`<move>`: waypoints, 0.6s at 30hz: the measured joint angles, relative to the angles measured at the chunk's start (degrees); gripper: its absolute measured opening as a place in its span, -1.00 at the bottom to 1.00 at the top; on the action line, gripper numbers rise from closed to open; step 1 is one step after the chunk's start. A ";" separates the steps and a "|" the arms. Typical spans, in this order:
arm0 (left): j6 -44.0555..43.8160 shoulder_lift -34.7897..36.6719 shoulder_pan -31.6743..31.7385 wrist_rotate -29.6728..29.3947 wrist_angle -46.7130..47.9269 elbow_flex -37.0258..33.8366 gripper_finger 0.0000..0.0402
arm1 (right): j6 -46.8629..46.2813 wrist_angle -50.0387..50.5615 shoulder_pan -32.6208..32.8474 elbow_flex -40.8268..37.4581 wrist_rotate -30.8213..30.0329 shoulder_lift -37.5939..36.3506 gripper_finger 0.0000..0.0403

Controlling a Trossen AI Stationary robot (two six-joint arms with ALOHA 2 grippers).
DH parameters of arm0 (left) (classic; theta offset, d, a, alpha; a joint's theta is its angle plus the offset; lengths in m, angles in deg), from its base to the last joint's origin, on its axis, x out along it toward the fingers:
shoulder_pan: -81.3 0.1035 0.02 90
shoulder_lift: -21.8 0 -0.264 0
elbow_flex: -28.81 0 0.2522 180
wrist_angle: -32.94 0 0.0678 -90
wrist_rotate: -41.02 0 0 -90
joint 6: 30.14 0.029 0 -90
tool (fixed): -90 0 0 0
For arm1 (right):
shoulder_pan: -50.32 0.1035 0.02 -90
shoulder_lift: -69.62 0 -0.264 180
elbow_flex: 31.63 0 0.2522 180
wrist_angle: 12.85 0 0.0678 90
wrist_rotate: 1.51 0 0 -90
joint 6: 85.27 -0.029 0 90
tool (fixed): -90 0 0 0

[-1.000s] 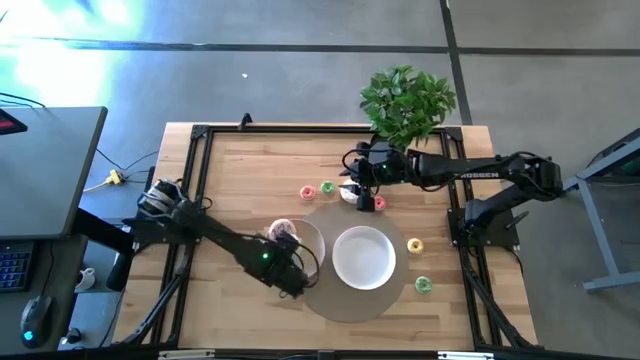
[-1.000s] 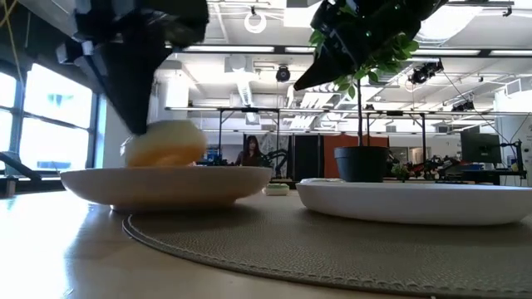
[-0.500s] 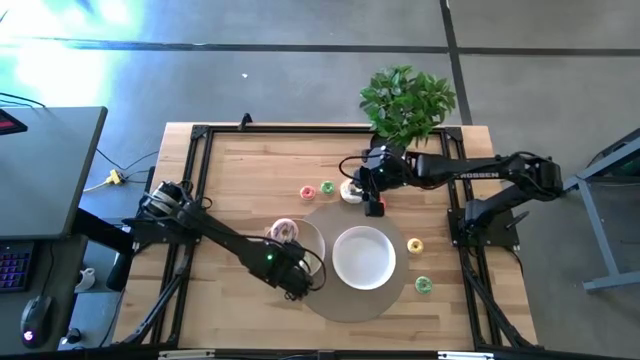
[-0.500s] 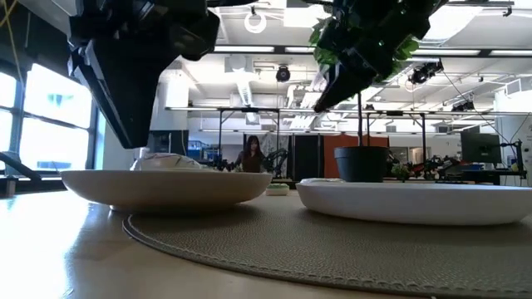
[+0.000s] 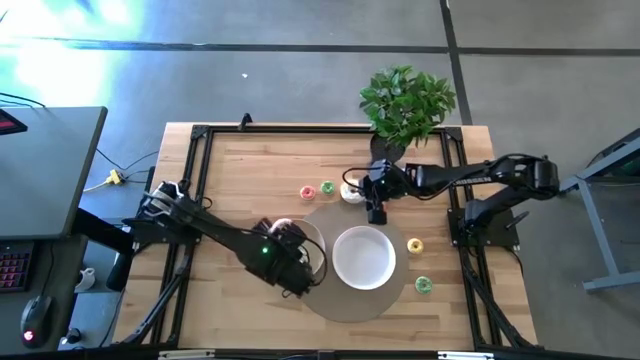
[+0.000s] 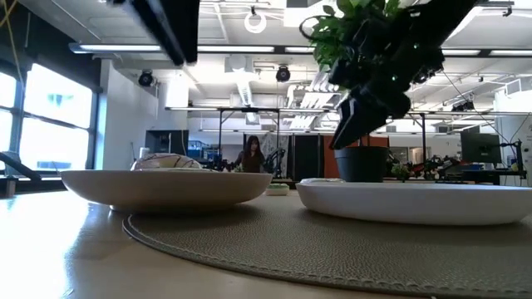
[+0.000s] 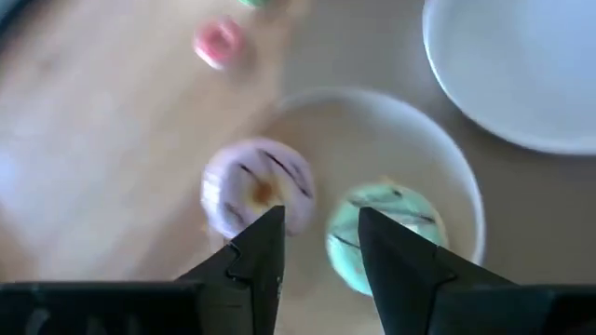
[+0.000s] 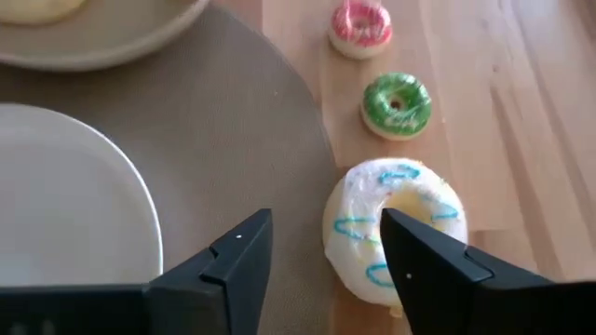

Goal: Pick & Place donuts
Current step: Put the large white donut on the brown plate

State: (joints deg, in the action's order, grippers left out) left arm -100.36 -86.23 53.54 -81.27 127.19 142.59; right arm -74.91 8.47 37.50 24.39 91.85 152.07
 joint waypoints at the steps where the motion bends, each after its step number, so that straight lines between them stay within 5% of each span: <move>1: -0.06 0.00 0.01 -1.11 2.92 1.85 -0.34 | -0.01 -0.20 0.00 -0.10 -0.36 0.65 0.02; 6: 5.08 1.64 1.46 -3.06 8.37 5.49 -0.34 | 0.07 -4.15 -0.08 -0.11 -4.95 7.38 0.07; 18: 21.39 7.72 17.84 1.02 7.76 -5.37 -0.34 | -1.55 -6.04 -2.19 0.20 -9.11 13.38 -0.06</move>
State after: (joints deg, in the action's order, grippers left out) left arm -78.97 -78.51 71.38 -80.26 134.95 137.22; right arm -76.45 2.43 35.32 24.59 82.73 165.45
